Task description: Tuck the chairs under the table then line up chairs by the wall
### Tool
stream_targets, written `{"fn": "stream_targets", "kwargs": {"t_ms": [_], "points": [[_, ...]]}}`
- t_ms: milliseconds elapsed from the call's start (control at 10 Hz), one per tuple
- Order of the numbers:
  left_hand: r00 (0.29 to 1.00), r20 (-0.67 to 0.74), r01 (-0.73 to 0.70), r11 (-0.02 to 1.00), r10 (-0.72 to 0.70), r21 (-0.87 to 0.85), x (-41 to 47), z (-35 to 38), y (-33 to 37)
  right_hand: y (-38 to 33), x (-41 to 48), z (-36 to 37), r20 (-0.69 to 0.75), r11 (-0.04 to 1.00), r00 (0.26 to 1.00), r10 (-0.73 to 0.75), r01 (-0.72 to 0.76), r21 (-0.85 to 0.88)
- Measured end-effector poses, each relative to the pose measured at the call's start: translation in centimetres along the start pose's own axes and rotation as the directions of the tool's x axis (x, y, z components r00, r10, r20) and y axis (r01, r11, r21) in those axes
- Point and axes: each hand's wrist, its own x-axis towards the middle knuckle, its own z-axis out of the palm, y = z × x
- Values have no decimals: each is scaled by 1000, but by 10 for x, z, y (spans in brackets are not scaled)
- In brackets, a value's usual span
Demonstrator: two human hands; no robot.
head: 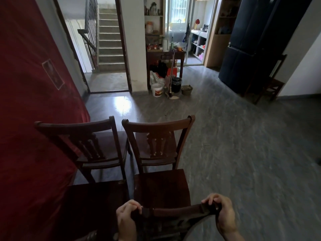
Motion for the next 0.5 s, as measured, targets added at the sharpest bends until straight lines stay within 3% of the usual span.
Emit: {"fn": "stream_targets", "kwargs": {"t_ms": [300, 400, 500], "points": [[962, 262, 23, 980, -75, 196, 9, -12, 20, -20, 6, -16, 182, 947, 965, 189, -130, -295], [927, 358, 30, 971, -116, 238, 16, -10, 34, -37, 13, -13, 284, 913, 928, 240, -117, -391], [900, 434, -64, 969, -46, 236, 21, -2, 63, -69, 22, 2, 362, 908, 919, 154, 13, -419]]}}
